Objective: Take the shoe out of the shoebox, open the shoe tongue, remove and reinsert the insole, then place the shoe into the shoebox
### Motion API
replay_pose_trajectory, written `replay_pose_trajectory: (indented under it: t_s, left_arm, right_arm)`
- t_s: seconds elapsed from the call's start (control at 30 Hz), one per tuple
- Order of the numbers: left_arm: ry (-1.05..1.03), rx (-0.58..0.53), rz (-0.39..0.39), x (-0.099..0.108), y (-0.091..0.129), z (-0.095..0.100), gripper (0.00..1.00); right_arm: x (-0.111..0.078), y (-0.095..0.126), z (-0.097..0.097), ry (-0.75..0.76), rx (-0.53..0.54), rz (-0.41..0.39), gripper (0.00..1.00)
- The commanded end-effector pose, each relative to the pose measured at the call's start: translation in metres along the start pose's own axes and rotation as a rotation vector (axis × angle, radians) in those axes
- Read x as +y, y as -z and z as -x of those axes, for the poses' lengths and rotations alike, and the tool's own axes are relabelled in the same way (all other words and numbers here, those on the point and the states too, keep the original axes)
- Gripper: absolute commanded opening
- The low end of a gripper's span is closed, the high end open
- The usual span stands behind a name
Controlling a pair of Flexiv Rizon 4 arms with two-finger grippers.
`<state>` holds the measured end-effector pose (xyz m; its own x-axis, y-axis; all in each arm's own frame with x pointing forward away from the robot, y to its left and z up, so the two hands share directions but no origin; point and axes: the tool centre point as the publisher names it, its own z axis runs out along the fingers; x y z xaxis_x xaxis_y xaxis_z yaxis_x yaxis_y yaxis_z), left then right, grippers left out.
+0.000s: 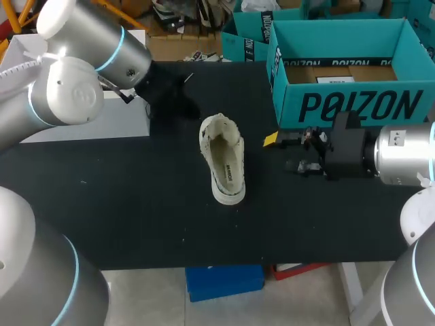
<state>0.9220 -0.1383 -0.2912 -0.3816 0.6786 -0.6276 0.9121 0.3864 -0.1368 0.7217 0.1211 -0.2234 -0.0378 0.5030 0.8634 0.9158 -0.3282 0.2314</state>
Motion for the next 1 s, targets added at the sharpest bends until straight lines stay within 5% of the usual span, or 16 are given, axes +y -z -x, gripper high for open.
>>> replay_pose_trajectory:
  t_s: [0.03,0.37,1.0]
  left_arm:
    - [0.002,-0.019,-0.01,0.013,-0.02,0.006,0.0]
    - [0.004,-0.013,-0.05,0.017,-0.044,0.014,0.0]
    - [0.002,0.001,-0.153,-0.029,-0.048,-0.016,0.0]
  right_arm:
    - [0.0,-0.001,-0.001,-0.001,-0.002,0.001,1.0]
    - [0.0,-0.001,-0.001,-0.001,-0.002,0.001,1.0]
    - [0.0,-0.001,-0.001,-0.001,-0.002,0.001,1.0]
